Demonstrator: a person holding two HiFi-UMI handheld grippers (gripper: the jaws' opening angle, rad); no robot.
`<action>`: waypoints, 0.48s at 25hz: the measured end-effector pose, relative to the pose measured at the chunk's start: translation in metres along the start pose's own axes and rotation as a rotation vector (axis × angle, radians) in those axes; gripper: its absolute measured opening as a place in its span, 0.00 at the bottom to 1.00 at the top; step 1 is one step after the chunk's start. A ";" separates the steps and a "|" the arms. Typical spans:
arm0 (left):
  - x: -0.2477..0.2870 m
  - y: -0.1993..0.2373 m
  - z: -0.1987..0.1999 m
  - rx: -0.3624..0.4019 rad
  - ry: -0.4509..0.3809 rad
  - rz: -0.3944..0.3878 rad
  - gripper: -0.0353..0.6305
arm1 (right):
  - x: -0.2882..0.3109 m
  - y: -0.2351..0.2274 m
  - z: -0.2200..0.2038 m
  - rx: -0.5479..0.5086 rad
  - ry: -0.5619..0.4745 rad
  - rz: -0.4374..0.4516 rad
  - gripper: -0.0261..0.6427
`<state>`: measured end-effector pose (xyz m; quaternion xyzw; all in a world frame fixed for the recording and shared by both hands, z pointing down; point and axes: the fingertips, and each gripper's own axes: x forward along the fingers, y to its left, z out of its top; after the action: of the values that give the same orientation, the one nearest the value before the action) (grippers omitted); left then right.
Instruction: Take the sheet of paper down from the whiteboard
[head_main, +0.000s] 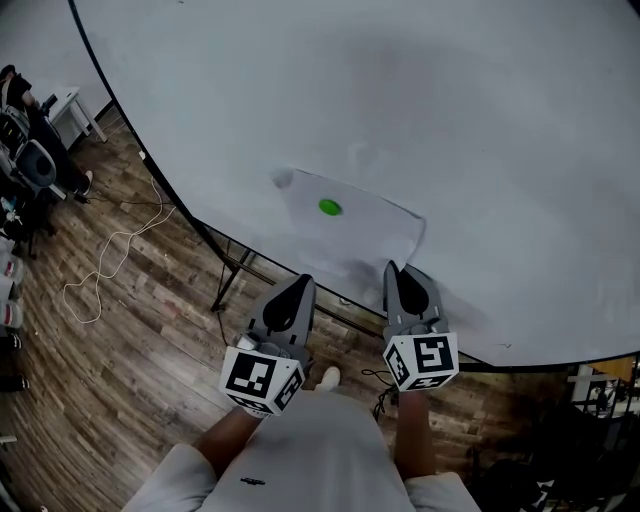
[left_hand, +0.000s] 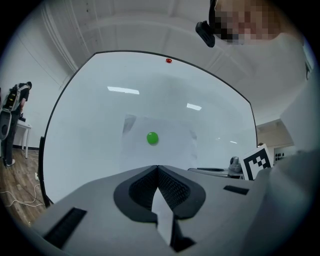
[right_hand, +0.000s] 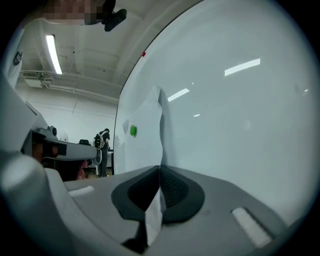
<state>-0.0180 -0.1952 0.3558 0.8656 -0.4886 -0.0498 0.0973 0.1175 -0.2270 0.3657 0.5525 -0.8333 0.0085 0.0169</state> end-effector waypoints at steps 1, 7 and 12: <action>0.001 0.000 0.001 0.002 0.000 -0.002 0.06 | 0.000 0.000 0.000 0.000 0.001 -0.001 0.06; 0.006 0.001 0.005 0.012 -0.011 -0.001 0.06 | 0.001 -0.001 -0.001 0.006 0.008 -0.008 0.06; 0.014 -0.004 0.016 0.025 -0.041 -0.022 0.07 | -0.002 0.000 0.001 0.021 0.001 -0.006 0.06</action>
<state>-0.0101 -0.2071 0.3398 0.8709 -0.4814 -0.0625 0.0761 0.1185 -0.2257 0.3651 0.5553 -0.8314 0.0173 0.0116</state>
